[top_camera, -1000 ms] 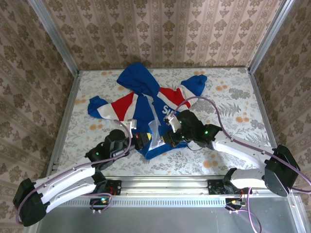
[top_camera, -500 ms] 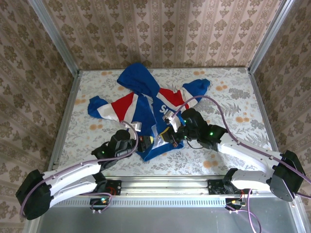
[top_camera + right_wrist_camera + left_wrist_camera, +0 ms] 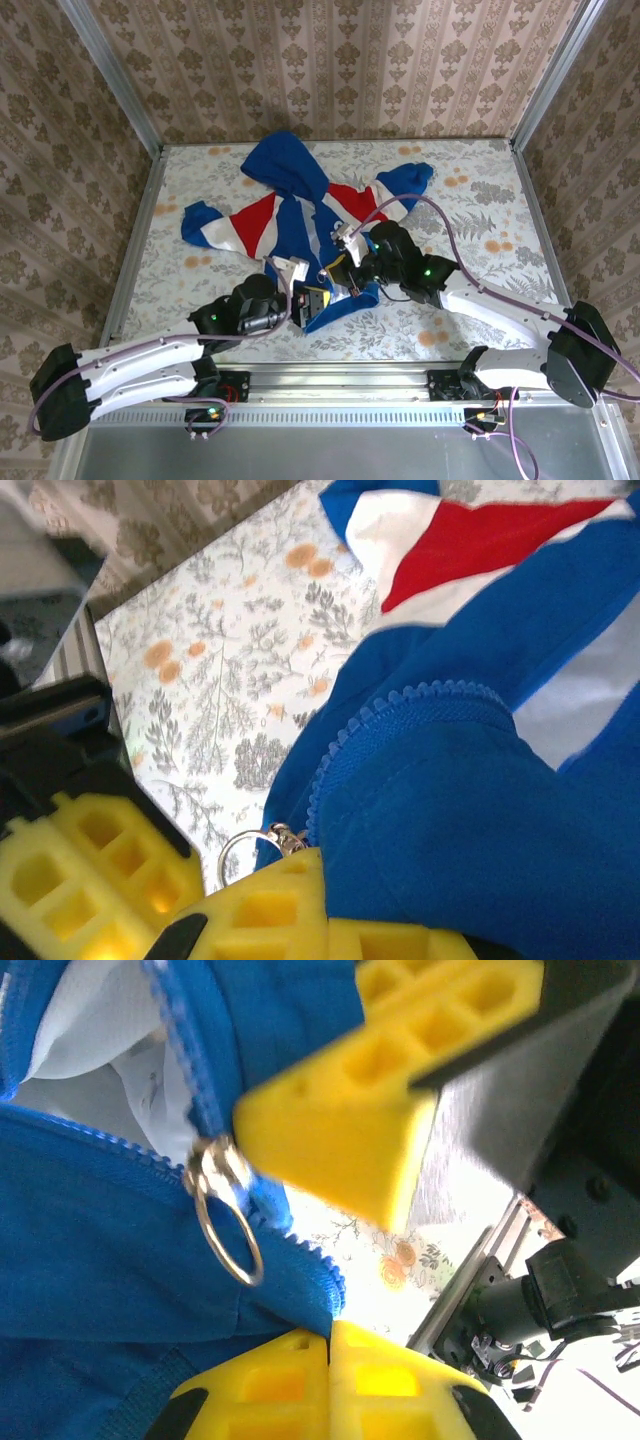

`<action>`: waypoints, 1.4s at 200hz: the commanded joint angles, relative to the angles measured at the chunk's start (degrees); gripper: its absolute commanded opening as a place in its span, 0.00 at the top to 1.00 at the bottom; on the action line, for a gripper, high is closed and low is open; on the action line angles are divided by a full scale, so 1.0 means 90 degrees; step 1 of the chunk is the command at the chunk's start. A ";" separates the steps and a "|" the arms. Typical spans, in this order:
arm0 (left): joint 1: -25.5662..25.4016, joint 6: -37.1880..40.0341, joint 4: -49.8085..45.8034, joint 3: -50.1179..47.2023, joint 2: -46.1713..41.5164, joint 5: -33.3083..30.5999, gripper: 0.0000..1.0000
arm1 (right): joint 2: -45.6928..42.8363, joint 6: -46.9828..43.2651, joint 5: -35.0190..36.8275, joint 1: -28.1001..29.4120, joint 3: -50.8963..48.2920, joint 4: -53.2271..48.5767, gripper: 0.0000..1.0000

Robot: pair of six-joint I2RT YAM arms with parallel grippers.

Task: Zip up the jacket

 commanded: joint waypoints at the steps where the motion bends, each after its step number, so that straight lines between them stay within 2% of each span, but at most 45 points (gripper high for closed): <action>1: -0.0049 0.0289 -0.0341 0.0086 -0.0384 -0.0435 1.00 | -0.0099 0.0221 -0.0296 -0.0125 -0.0235 0.0881 1.00; 30: 0.0100 0.0345 -0.0439 -0.0170 -0.1048 -0.0807 1.00 | -0.0287 0.0418 -0.0789 -0.0279 -0.0426 0.1348 1.00; 66: 0.0504 0.0718 -0.0393 -0.0345 -0.1899 -0.0701 1.00 | -0.0658 0.0428 -0.1061 -0.0344 -0.0681 0.1668 1.00; 95: 0.0922 0.0998 -0.0465 -0.0268 -0.2229 -0.0509 1.00 | -0.0837 0.0149 -0.1076 -0.0337 -0.0705 0.1496 1.00; 121: 0.1257 0.1022 -0.0233 -0.0223 -0.2114 -0.0231 1.00 | -0.0896 -0.0054 -0.1154 -0.0338 -0.0658 0.1333 1.00; 156: 0.1489 0.0974 0.0381 -0.0197 -0.1417 0.0267 1.00 | -0.0846 -0.0164 -0.1301 -0.0342 -0.0528 0.1179 1.00; 183: 0.1483 0.0876 0.0967 -0.0135 -0.0815 0.0686 1.00 | -0.0726 -0.0247 -0.1328 -0.0340 -0.0490 0.1170 1.00; 213: 0.1477 0.0865 0.1068 0.0060 -0.0362 0.1197 1.00 | -0.0573 -0.0343 -0.1377 -0.0339 -0.0387 0.1095 1.00; 235: 0.1404 0.0856 0.1147 0.0089 -0.0385 0.1330 1.00 | -0.0508 -0.0464 -0.1282 -0.0344 -0.0326 0.1013 1.00; 280: 0.1001 0.1018 0.1123 0.0106 -0.0720 0.1371 1.00 | -0.0447 -0.1094 -0.0470 -0.0325 -0.0151 0.0648 1.00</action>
